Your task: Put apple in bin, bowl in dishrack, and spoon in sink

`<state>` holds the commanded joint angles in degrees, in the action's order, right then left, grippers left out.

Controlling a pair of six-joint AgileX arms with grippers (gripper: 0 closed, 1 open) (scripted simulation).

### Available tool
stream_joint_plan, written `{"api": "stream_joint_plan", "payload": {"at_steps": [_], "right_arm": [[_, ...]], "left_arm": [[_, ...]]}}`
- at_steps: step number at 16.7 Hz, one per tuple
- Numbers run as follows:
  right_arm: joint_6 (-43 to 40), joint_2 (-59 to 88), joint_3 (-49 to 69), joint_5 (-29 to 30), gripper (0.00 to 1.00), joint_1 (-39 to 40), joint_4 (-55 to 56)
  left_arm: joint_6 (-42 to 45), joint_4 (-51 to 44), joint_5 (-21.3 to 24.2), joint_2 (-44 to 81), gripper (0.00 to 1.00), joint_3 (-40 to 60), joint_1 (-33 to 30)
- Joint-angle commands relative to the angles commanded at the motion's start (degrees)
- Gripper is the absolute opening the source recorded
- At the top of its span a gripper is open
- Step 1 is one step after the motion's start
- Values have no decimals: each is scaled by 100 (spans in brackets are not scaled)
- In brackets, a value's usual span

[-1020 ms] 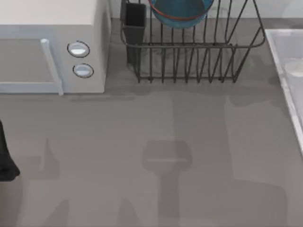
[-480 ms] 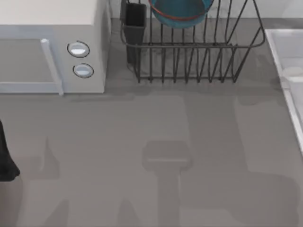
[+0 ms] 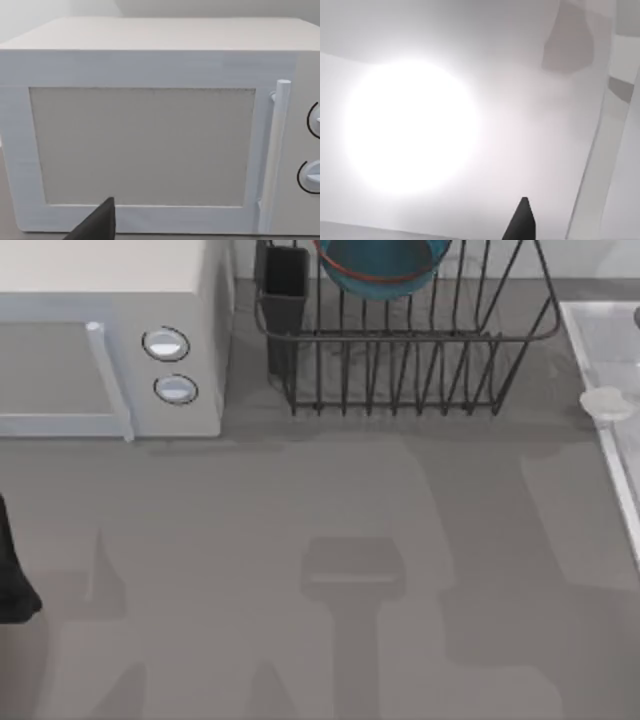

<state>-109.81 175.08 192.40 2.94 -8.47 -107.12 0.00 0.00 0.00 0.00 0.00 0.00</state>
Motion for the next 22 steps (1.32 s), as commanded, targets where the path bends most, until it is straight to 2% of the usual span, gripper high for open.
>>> {"api": "stream_joint_plan", "payload": {"at_steps": [3, 16, 22], "right_arm": [[0, 0, 0, 0, 0, 0, 0], [0, 0, 0, 0, 98, 0, 0], [0, 0, 0, 0, 100, 0, 0]], "left_arm": [[0, 0, 0, 0, 100, 0, 0], [0, 0, 0, 0, 100, 0, 0], [0, 0, 0, 0, 100, 0, 0]]}}
